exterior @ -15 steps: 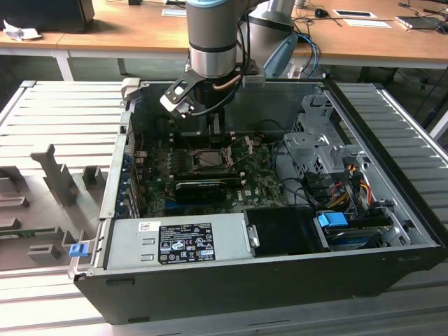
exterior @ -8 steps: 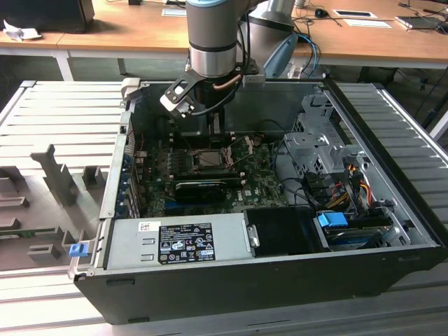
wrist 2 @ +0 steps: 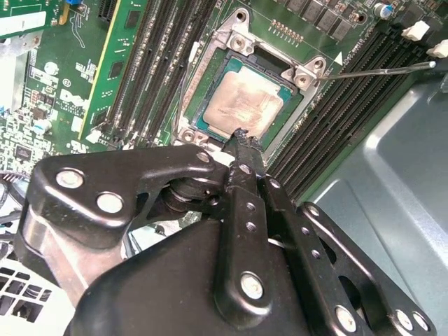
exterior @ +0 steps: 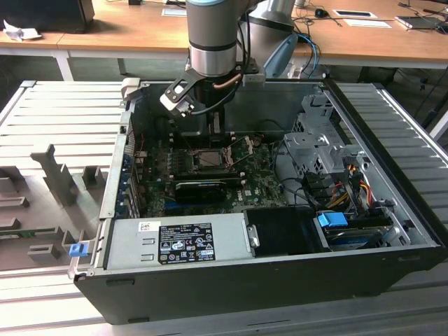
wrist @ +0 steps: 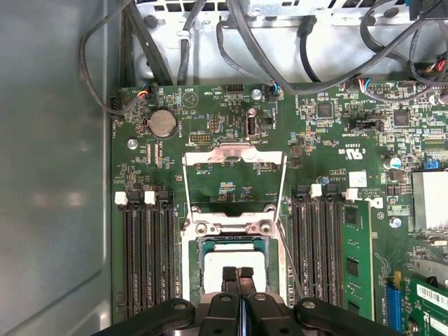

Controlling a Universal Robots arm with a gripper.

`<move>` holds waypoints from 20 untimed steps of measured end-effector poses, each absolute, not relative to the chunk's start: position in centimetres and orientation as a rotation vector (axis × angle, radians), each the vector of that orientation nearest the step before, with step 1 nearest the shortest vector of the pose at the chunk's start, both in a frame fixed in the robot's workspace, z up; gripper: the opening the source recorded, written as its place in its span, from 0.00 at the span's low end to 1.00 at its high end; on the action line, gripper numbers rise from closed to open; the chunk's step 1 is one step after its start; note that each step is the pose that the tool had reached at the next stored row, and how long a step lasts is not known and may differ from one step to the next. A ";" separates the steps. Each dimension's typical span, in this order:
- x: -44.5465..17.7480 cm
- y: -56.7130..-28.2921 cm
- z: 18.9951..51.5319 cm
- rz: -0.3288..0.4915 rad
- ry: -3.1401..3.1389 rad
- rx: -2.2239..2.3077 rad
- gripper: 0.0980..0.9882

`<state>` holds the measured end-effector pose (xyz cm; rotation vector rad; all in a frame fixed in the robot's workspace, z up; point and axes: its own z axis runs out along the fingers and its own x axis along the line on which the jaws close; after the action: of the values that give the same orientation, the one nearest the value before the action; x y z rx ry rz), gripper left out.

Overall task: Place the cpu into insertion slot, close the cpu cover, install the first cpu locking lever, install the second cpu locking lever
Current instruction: 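Close the cpu cover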

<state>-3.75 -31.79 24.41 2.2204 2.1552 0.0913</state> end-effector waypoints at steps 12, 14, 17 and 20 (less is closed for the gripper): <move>-3.7 -31.8 25.2 0.091 2.155 2.220 0.01; -3.7 -31.8 25.2 0.092 2.155 2.220 0.01; -3.7 -31.8 25.3 0.092 2.155 2.220 0.01; -3.7 -31.8 25.3 0.092 2.155 2.220 0.01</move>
<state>-3.75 -31.79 25.33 2.2205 2.1552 0.0915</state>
